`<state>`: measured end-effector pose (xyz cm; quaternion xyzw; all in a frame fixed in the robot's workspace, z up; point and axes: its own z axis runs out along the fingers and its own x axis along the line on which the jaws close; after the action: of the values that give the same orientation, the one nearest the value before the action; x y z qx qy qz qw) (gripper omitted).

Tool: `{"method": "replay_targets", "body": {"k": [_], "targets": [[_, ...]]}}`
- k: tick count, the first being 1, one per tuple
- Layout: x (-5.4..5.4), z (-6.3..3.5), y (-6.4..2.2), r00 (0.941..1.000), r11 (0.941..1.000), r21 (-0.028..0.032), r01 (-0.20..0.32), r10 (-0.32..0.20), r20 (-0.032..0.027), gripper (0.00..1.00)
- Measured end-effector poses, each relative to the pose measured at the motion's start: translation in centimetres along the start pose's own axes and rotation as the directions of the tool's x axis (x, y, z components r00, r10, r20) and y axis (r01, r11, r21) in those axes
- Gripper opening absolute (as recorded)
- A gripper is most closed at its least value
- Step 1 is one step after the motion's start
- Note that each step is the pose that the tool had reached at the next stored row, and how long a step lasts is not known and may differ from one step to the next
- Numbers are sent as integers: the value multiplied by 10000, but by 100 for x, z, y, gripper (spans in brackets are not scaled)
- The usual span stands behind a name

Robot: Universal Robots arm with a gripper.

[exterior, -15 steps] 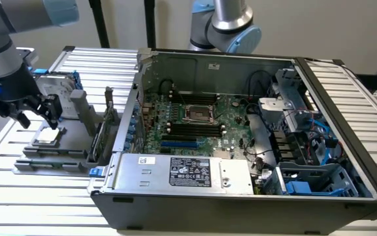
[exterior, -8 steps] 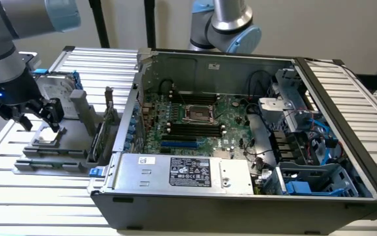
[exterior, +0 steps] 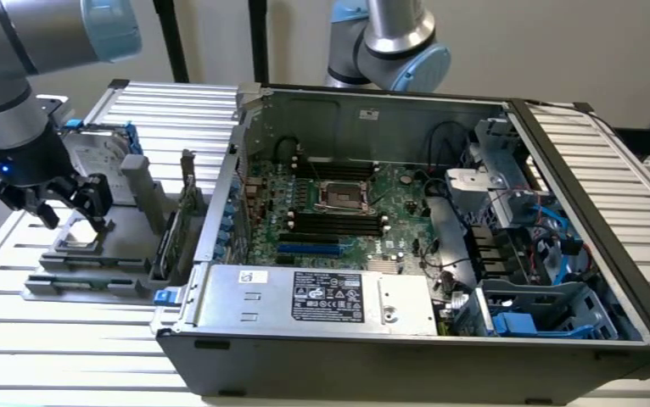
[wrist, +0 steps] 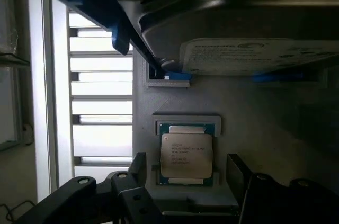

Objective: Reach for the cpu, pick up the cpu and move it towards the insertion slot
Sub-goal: 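Pick up the cpu and move it towards the insertion slot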

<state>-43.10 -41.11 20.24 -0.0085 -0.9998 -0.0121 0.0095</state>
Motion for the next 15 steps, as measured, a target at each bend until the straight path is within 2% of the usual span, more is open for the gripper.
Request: {"method": "replay_targets", "body": {"k": [15], "targets": [[-23, 77, -2, 10000, 10000, -1, -67, 67, 1, 71]]}}
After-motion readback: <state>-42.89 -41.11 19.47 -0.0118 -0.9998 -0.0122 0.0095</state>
